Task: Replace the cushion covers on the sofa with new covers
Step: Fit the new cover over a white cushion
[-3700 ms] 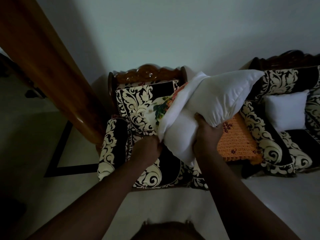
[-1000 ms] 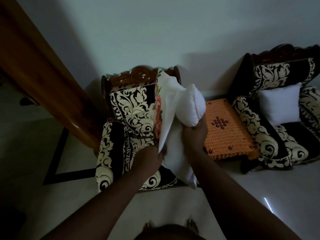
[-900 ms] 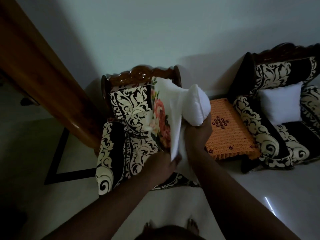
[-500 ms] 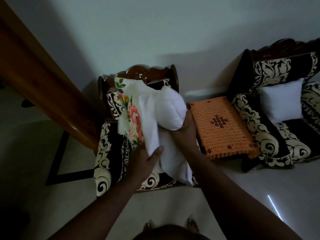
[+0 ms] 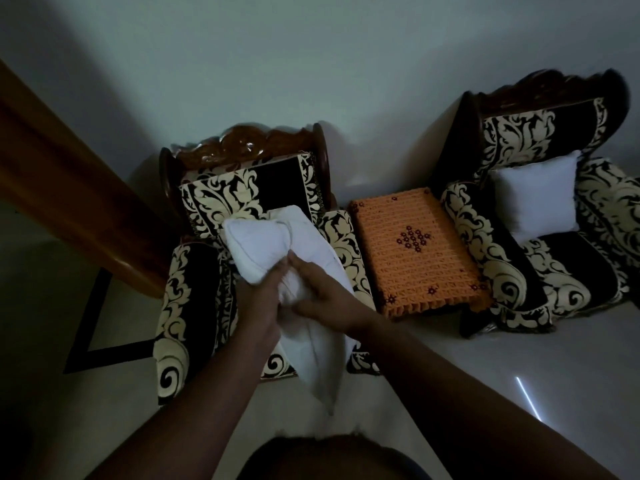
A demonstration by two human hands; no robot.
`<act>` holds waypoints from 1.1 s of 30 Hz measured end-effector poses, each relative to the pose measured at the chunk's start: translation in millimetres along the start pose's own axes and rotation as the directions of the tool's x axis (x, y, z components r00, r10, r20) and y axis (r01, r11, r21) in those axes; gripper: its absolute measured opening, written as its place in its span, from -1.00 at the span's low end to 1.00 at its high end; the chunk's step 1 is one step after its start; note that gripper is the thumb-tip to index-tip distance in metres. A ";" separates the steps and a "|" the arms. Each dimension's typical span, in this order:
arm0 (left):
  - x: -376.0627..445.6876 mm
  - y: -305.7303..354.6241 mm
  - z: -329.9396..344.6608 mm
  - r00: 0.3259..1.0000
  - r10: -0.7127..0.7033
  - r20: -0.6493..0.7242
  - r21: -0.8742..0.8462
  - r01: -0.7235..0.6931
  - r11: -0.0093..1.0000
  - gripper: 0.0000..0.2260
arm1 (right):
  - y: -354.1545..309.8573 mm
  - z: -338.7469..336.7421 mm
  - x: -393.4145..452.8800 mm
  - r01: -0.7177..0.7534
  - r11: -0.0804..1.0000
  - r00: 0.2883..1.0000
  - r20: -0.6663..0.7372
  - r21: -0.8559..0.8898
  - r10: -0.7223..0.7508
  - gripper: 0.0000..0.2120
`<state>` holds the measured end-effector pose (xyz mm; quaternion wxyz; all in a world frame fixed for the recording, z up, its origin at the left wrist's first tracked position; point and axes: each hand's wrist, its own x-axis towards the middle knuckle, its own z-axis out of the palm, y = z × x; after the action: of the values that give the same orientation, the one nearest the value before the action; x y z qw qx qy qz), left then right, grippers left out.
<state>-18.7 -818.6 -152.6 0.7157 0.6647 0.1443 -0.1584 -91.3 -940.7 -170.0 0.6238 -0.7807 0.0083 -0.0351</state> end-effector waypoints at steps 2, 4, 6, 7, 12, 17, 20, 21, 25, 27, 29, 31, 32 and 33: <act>17.1 1.1 4.2 0.997 -0.033 -0.071 0.026 0.035 0.999 -0.59 | 11.6 -10.4 0.4 -0.065 0.994 0.998 0.016 0.092 0.064 -0.34; 34.9 0.7 9.0 0.992 -0.048 -0.115 0.063 0.056 0.996 -0.67 | 22.9 -20.1 2.9 -0.105 0.977 0.994 -0.005 0.183 0.108 -0.42; 50.7 -1.4 17.6 0.993 -0.063 -0.099 0.092 0.072 0.993 -0.76 | 32.6 -30.0 4.5 -0.113 0.962 0.979 -0.138 0.248 0.151 -0.48; 61.1 -2.6 22.9 0.993 -0.094 -0.077 0.115 0.103 0.988 -0.82 | 39.5 -36.2 6.5 -0.114 0.961 0.952 -0.248 0.252 0.178 -0.54; 121.5 -6.2 44.2 0.956 -0.294 0.024 0.110 0.290 0.951 -0.73 | 110.2 -74.3 13.1 -0.506 0.857 0.644 -0.619 0.096 0.450 -0.65; 181.9 -17.0 64.0 0.896 -0.429 0.113 0.027 0.428 0.903 -0.78 | 153.2 -82.0 27.9 -0.674 0.682 0.492 -0.517 0.282 0.700 -0.77; 207.8 -21.4 68.5 0.869 -0.477 0.130 0.015 0.480 0.877 -0.75 | 176.5 -82.9 47.0 -0.713 0.654 0.451 -0.550 0.253 0.703 -0.79; 212.0 -21.4 70.2 0.862 -0.486 0.144 0.007 0.490 0.872 -0.75 | 178.8 -82.8 53.8 -0.726 0.655 0.449 -0.577 0.210 0.682 -0.78; 228.2 -17.8 91.5 0.837 -0.498 0.226 0.040 0.503 0.864 -0.64 | 172.4 -90.3 90.6 -0.753 0.651 0.430 -0.678 0.096 0.596 -0.81; 234.9 -22.4 102.4 0.861 -0.438 0.258 0.161 0.408 0.898 -0.47 | 176.1 -95.7 100.5 -0.759 0.640 0.385 -0.712 0.118 0.588 -0.79; 231.3 -28.3 107.7 0.905 -0.387 0.177 0.378 0.300 0.876 -0.19 | 182.3 -101.3 107.7 -0.776 0.617 0.362 -0.711 0.128 0.602 -0.73; 221.7 -36.2 111.1 0.942 -0.330 0.063 0.628 0.219 0.747 0.17 | 186.1 -104.8 116.1 -0.785 0.606 0.374 -0.679 0.130 0.631 -0.69; 217.6 -38.1 115.2 0.948 -0.317 0.019 0.728 0.204 0.654 0.31 | 186.6 -107.3 121.7 -0.778 0.613 0.389 -0.662 0.137 0.641 -0.68; 215.5 -40.9 117.9 0.948 -0.318 -0.008 0.789 0.201 0.581 0.40 | 187.9 -109.3 126.2 -0.767 0.625 0.404 -0.646 0.145 0.647 -0.67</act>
<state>159.4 -946.4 -270.8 0.3328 0.8679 0.1085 -0.3524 33.2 -1095.9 -323.6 0.4637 -0.6896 0.5553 -0.0320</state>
